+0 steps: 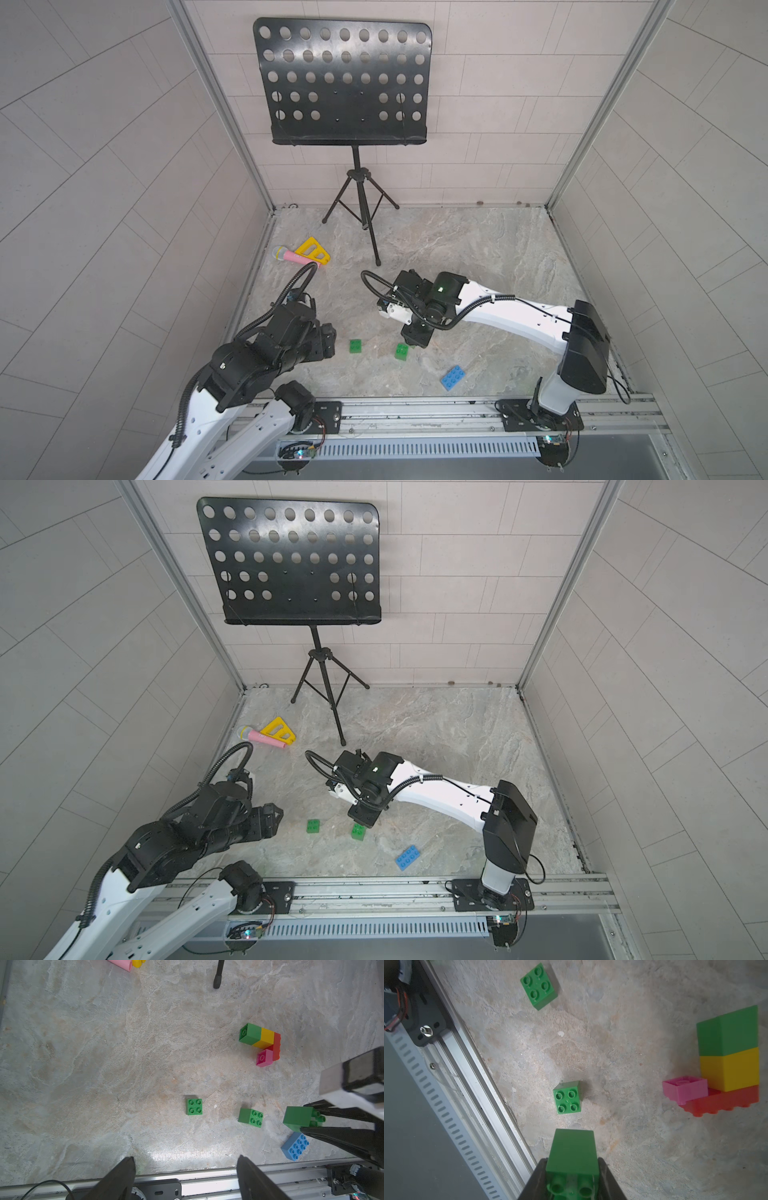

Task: Assemble the letter r with lego
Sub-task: Assemble the lego brick with the lego brick.

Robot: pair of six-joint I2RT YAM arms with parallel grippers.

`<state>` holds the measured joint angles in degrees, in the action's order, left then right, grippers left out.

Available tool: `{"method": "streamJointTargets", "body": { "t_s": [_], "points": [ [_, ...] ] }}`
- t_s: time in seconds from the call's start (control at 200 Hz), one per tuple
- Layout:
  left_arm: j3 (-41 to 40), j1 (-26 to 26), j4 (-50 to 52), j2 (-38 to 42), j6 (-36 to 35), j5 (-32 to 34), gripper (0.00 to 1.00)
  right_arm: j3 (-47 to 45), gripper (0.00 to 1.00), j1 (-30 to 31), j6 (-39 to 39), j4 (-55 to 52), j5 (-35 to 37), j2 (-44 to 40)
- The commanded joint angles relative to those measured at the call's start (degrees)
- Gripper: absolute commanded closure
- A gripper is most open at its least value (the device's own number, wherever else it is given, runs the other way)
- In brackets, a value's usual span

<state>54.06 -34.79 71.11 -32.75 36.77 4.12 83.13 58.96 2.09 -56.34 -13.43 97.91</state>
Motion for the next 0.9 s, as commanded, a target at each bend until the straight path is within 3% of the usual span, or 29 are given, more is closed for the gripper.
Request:
{"method": "streamJointTargets", "body": {
  "t_s": [0.0, 0.225, 0.896],
  "points": [
    [-0.89, 0.24, 0.90, 2.41, -2.48, 0.14, 0.16, 0.20, 1.00, 2.17, -1.46, 0.39, 2.31, 1.50],
    [-1.08, 0.22, -0.66, 6.02, -3.63, -0.78, 0.16, 0.46, 1.00, 3.34, -1.43, 3.10, 2.92, 4.41],
    [-1.81, 0.22, -1.50, 4.17, -4.61, -3.50, 0.16, 3.34, 1.00, 4.24, -4.45, 2.38, 5.60, 10.53]
  ]
}}
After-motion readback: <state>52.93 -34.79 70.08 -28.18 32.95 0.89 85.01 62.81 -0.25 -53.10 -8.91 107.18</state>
